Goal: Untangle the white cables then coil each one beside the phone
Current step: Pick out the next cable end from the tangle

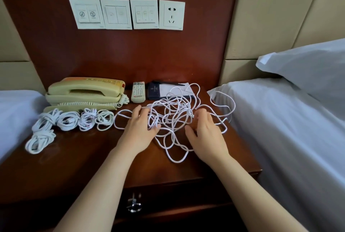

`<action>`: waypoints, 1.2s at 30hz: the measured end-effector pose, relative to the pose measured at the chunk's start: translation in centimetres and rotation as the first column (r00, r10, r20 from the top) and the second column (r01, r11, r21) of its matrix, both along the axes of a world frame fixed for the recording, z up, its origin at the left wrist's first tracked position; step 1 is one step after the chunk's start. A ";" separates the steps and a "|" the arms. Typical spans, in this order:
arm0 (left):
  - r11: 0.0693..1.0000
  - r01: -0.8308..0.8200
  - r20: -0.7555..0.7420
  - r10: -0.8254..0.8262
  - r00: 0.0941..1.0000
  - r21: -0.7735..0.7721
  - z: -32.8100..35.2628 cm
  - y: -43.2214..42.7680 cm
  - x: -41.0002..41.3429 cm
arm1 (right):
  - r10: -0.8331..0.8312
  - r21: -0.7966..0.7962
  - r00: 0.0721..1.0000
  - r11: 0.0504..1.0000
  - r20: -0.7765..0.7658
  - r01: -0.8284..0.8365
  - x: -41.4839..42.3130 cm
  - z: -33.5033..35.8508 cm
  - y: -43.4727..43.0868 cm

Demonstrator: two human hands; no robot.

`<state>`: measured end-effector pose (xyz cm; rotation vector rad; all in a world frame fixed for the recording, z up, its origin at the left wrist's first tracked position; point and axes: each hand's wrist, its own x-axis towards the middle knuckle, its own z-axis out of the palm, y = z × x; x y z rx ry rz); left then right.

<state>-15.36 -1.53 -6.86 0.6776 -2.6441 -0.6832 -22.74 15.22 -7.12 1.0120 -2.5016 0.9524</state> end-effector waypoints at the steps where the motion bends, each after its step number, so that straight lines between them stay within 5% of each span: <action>1: 1.000 -0.011 0.015 0.011 1.000 0.003 0.2 0.4 0.3 | -0.017 0.051 1.000 0.999 -0.026 0.018 0.2 0.4 0.4; 5: 0.994 -0.028 0.118 0.040 0.992 -0.107 1.0 2.4 1.9 | -0.020 0.279 0.995 0.959 -0.099 0.047 1.1 2.2 2.1; 9: 0.974 -0.092 0.171 0.129 0.977 -0.209 1.8 3.7 3.8 | 0.095 0.499 0.995 0.861 0.029 -0.097 2.4 4.0 3.2; 13: 0.909 -0.211 -0.112 0.183 0.977 -0.359 3.0 5.2 4.9 | 0.140 0.600 0.968 0.763 0.208 -0.239 2.9 4.5 3.7; 15: 0.960 -0.068 -0.215 0.009 0.977 -0.271 2.7 5.3 4.7 | 0.198 0.550 0.961 0.789 0.194 -0.274 3.0 4.9 4.0; 18: 0.949 0.231 -0.159 -0.267 0.950 -0.214 1.7 5.3 3.8 | 0.287 0.285 0.950 0.906 0.126 -0.312 3.2 6.0 4.3; 21: 0.949 0.254 -0.277 -0.299 0.913 -0.187 1.3 4.9 3.5 | 0.254 -0.072 0.967 0.965 0.030 -0.252 3.2 6.4 4.7; 25: 0.972 0.232 -0.464 -0.217 0.859 -0.025 2.2 3.6 3.8 | 0.046 -0.404 0.994 0.911 -0.097 -0.081 2.1 6.6 5.4; 31: 0.891 0.401 -0.749 -0.115 0.653 0.212 5.2 4.3 5.3 | -0.094 -0.340 0.990 0.939 -0.103 0.054 0.9 6.0 5.1; 34: 0.807 0.501 -0.828 -0.027 0.561 0.313 6.2 5.0 5.8 | 0.068 -0.156 0.998 0.985 -0.017 -0.070 1.0 5.9 4.3; 36: 0.824 0.500 -0.809 -0.092 0.581 0.266 6.2 5.3 5.9 | 0.172 -0.027 0.984 0.985 0.050 -0.171 1.8 5.8 3.8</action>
